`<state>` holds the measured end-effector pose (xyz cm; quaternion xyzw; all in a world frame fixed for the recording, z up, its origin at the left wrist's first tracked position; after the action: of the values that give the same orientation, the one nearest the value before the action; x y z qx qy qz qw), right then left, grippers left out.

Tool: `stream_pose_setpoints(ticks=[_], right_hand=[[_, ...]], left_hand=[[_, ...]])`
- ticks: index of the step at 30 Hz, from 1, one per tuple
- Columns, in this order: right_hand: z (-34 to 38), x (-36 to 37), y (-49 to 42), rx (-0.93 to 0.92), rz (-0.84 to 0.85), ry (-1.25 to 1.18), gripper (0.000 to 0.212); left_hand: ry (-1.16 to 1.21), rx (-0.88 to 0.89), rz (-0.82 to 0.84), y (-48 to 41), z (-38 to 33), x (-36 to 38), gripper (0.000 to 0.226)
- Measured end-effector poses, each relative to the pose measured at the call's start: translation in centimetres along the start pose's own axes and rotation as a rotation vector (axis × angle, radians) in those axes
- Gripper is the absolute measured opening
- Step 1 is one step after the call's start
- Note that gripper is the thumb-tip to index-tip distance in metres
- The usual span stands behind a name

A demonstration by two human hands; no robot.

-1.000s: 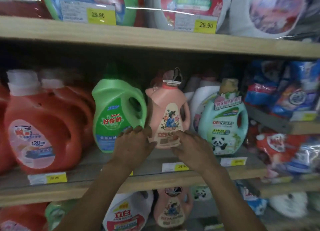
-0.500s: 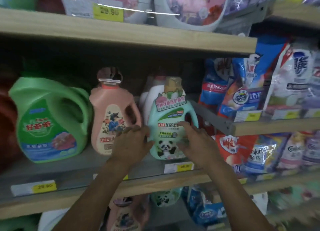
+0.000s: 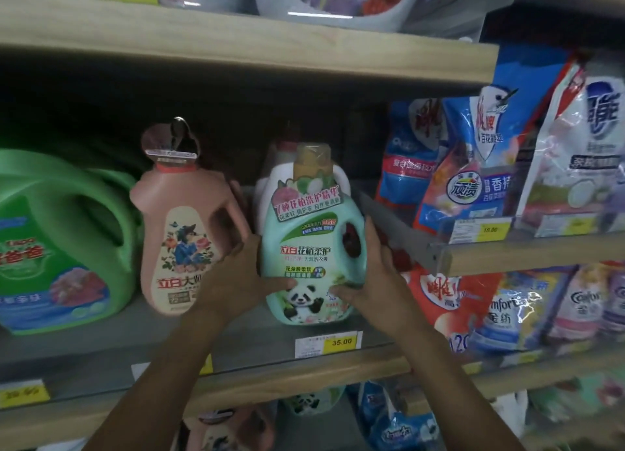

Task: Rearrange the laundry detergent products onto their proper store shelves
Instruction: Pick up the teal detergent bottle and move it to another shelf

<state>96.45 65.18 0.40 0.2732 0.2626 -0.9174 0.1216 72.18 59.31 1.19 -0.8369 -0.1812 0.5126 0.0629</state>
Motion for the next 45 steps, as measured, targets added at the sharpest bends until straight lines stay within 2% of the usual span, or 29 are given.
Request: stream_pose_setpoints(ticks=[5, 9, 13, 17, 21, 29, 35, 45], right_hand=[[-1.4, 0.8, -1.3, -0.020, 0.044, -0.292, 0.129], [-2.5, 1.5, -1.8, -0.058, 0.065, -0.400, 0.123], [-3.3, 1.8, -1.8, 0.010, 0.075, -0.425, 0.106], [-2.7, 1.4, -1.6, 0.008, 0.059, -0.417, 0.101], [-1.4, 0.5, -1.3, -0.056, 0.032, -0.408, 0.105], [2.4, -1.2, 1.6, -0.153, -0.003, -0.394, 0.106], [5.5, -2.6, 3.8, -0.222, -0.024, -0.391, 0.106], [7.5, -1.9, 10.2, -0.225, 0.008, -0.444, 0.118]], left_hand=[[0.533, 0.063, 0.167, -1.4, 0.2, 1.5, 0.096], [0.748, 0.081, 0.177, -1.9, 0.0, 2.9, 0.101], [0.768, 0.123, 0.158, -1.9, -0.2, 2.8, 0.095], [0.743, 0.110, 0.104, -1.0, -1.0, 2.1, 0.098], [0.742, 0.090, 0.034, 0.6, -2.0, 0.9, 0.106], [0.724, 0.136, -0.090, 5.1, -3.2, -1.6, 0.092], [0.710, 0.158, -0.210, 8.9, -4.0, -3.6, 0.098], [0.687, 0.156, -0.320, 17.3, -4.3, -5.8, 0.096]])
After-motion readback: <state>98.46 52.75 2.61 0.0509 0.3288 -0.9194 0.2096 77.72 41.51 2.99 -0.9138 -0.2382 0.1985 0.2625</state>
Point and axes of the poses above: each hand's wrist, its own y-axis away from the middle knuckle, its own x-axis out of the palm, z = x × y, the point moved 4 cm from there along -y, towards the middle knuckle, and after that the axes turned 6 degrees about -y, right-handed, at the moved point
